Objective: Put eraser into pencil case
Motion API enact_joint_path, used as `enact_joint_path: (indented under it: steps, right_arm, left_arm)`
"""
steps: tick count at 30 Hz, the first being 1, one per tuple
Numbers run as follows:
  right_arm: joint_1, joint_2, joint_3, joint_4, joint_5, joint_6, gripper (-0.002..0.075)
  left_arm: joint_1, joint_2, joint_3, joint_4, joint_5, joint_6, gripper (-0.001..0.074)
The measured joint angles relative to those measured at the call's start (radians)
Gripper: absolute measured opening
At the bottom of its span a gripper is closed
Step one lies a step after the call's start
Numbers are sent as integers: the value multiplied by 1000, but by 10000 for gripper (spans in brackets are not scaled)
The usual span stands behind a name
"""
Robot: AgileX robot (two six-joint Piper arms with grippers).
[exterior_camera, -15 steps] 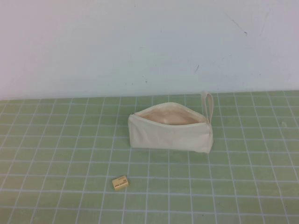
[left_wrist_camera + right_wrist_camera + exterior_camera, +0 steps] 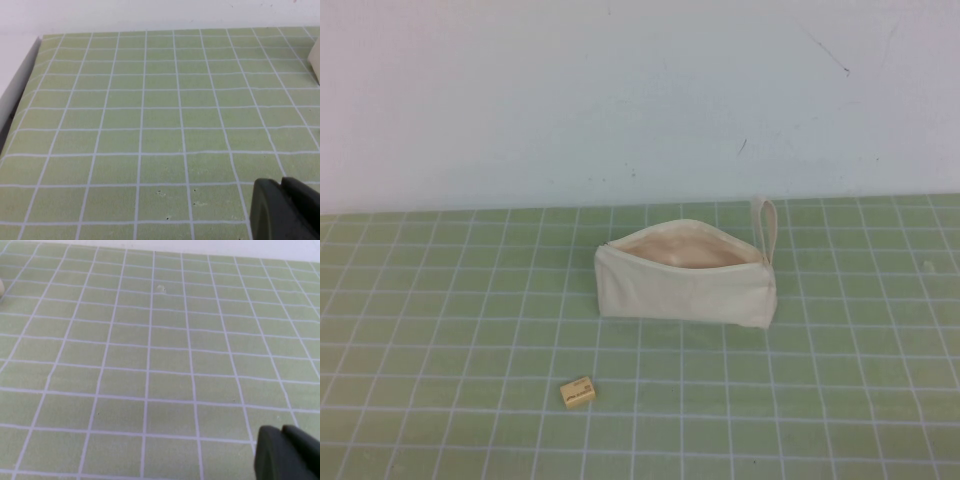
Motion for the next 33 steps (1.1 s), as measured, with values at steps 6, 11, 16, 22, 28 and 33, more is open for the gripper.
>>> enact_joint_path:
  steps: [6,11,16,22,28,33]
  right_arm:
    - [0,0,0,-1,0,0,0]
    - [0,0,0,-1,0,0,0]
    - [0,0,0,-1,0,0,0]
    - [0,0,0,-1,0,0,0]
    - [0,0,0,-1,0,0,0]
    - [0,0,0,-1,0,0,0]
  left_arm:
    - [0,0,0,0,0,0,-1]
    - [0,0,0,0,0,0,-1]
    - [0,0,0,0,0,0,-1]
    - [0,0,0,0,0,0,-1]
    - [0,0,0,0,0,0,-1]
    - [0,0,0,58,0,17,-1]
